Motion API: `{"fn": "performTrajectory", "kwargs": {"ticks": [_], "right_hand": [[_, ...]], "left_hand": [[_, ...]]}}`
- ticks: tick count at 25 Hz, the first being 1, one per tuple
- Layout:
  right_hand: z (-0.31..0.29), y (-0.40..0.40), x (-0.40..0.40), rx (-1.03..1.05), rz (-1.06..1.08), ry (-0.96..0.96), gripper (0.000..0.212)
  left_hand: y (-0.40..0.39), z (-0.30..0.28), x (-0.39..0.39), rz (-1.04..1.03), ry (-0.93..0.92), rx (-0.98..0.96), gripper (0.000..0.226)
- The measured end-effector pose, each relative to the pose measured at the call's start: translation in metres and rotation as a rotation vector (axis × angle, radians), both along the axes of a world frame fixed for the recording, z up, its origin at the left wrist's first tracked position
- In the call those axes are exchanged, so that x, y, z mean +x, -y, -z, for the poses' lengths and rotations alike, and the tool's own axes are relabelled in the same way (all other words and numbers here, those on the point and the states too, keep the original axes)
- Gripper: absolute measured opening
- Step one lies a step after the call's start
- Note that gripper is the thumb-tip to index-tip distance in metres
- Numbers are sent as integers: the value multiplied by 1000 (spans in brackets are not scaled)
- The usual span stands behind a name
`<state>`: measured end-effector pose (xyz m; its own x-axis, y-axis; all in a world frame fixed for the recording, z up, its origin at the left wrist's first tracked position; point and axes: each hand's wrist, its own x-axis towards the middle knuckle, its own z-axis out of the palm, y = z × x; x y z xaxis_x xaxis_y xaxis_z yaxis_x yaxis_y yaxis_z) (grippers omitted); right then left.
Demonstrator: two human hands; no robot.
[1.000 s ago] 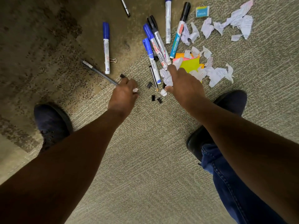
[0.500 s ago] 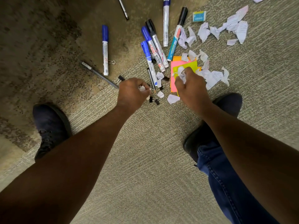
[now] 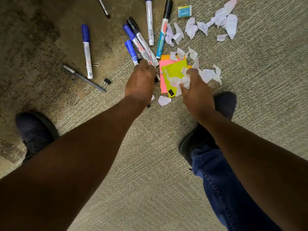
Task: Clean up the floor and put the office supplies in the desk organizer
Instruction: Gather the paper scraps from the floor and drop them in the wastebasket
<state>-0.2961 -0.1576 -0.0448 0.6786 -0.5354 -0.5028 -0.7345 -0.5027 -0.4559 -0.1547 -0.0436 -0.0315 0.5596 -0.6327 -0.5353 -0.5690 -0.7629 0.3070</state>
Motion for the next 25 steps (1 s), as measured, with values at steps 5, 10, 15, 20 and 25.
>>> {"fn": "performTrajectory", "kwargs": {"ticks": [5,10,15,20,25], "right_hand": [[8,-1,2,-72,-228,-166,43],[-3,-1,-7,19,-85,-5,26],[-9,25,-21,-45,280,3,34],[4,41,-21,-266,198,-112,55],[11,40,-6,-211,128,-175,71]], "left_hand": [[2,6,9,74,-7,-19,24],[-5,3,18,-199,-138,-127,17],[-18,-13,8,-633,-268,-164,3],[-17,-18,5,-782,-336,-151,7],[-8,-22,6,-770,-350,-159,13]]}}
